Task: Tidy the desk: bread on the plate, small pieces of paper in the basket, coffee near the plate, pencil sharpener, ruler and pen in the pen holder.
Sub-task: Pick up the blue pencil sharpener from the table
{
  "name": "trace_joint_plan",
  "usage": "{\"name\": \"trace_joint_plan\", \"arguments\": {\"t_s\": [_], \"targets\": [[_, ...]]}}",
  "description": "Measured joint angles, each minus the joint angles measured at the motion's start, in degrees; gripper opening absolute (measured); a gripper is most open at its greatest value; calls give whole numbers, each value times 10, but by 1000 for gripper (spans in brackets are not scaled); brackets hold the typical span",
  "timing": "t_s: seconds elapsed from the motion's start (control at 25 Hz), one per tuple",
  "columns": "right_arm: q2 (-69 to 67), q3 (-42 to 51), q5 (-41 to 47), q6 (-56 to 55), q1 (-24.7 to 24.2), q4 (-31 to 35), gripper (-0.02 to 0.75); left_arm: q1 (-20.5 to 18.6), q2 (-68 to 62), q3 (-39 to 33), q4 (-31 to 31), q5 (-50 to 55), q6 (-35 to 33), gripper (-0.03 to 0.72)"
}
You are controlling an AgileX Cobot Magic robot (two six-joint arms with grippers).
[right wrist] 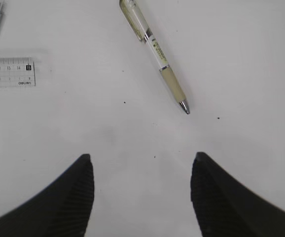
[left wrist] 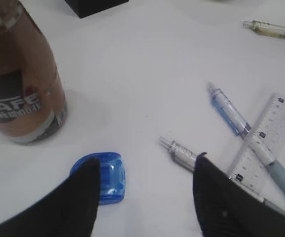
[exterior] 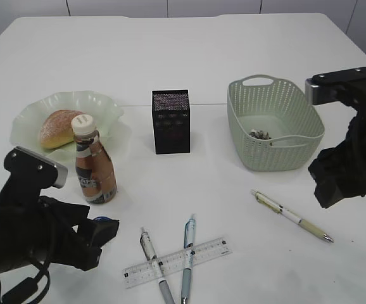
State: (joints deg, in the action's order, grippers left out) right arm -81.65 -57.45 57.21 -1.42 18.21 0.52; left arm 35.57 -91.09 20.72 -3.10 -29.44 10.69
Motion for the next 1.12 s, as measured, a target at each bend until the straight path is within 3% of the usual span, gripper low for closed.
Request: {"name": "trace_joint_plan", "arguments": {"t_s": [0.16,0.28,0.64,1.12], "targets": [[0,0,0,0,0,0,458,0,-36,0,2,-12,-1,559],[0,0,-7,0,0,0,458,0,-60,0,5,-25,-3,591],[0,0,-13,0,0,0,458,0,-107,1,62,-74,-47,599],[0,0,-13,0,0,0,457,0,-150,1,67,-156,-51,592]]}}
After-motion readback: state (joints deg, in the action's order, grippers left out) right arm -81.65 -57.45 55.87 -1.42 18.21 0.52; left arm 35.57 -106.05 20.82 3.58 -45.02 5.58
